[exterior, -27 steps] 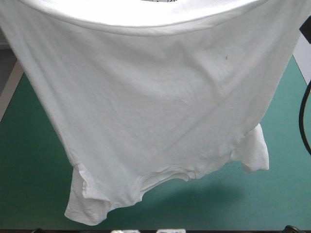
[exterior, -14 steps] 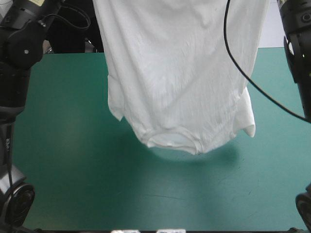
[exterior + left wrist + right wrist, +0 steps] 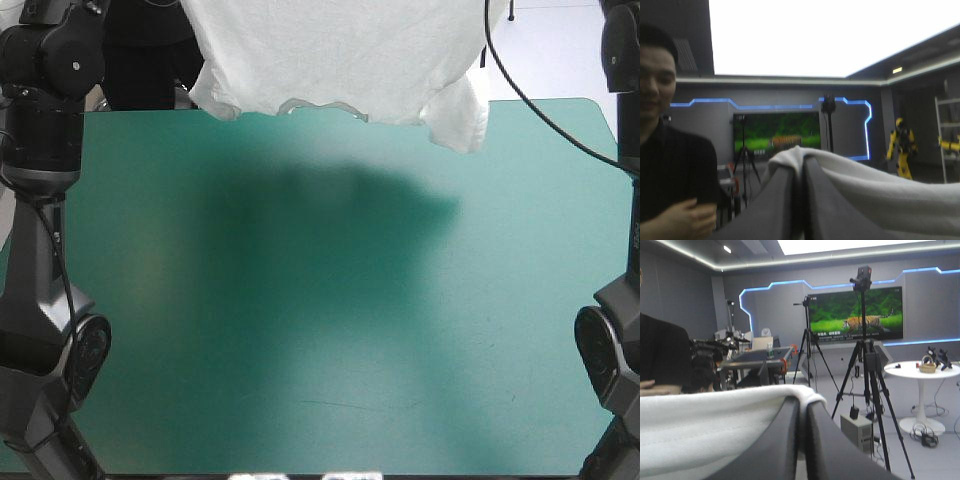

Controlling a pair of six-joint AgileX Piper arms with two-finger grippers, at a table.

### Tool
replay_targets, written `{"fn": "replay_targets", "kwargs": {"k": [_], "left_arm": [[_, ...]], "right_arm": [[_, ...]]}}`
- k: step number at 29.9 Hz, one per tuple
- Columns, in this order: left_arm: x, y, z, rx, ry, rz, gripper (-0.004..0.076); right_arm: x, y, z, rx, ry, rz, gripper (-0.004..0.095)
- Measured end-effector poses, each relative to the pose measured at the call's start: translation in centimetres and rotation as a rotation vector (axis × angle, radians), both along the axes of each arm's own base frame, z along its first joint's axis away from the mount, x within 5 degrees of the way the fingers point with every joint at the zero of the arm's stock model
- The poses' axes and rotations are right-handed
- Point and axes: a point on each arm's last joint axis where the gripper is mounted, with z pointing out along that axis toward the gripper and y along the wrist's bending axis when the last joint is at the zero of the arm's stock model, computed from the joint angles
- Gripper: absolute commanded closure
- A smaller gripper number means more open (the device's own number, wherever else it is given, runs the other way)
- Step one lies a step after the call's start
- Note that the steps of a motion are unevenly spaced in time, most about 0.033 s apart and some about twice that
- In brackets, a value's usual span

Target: Fold the cloth

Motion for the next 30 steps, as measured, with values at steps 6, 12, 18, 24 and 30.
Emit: {"fn": "replay_targets", "kwargs": {"k": [6, 12, 18, 24, 30], "left_arm": [[5.7, -0.8, -6.6, 0.124, 0.387, -0.024, 0.0733], [9.4, -1.8, -16.1, 0.267, 0.889, -0.076, 0.0733], [9.4, -2.1, -22.4, 0.328, 1.251, -0.116, 0.0733], [8.2, -2.1, -27.5, 0.37, 1.526, -0.168, 0.0733], [4.7, -2.1, -28.9, 0.401, 1.651, -0.183, 0.0733]], "right_arm": [[4.6, 0.7, -6.0, -0.053, 0.273, 0.002, 0.0925], [8.0, 1.8, -14.5, -0.12, 0.638, 0.071, 0.0925], [7.9, 2.8, -21.0, -0.149, 0.976, 0.182, 0.0925], [5.4, 2.7, -24.7, -0.174, 1.238, 0.231, 0.0925], [1.0, 2.5, -26.7, -0.176, 1.36, 0.288, 0.0925]]}}
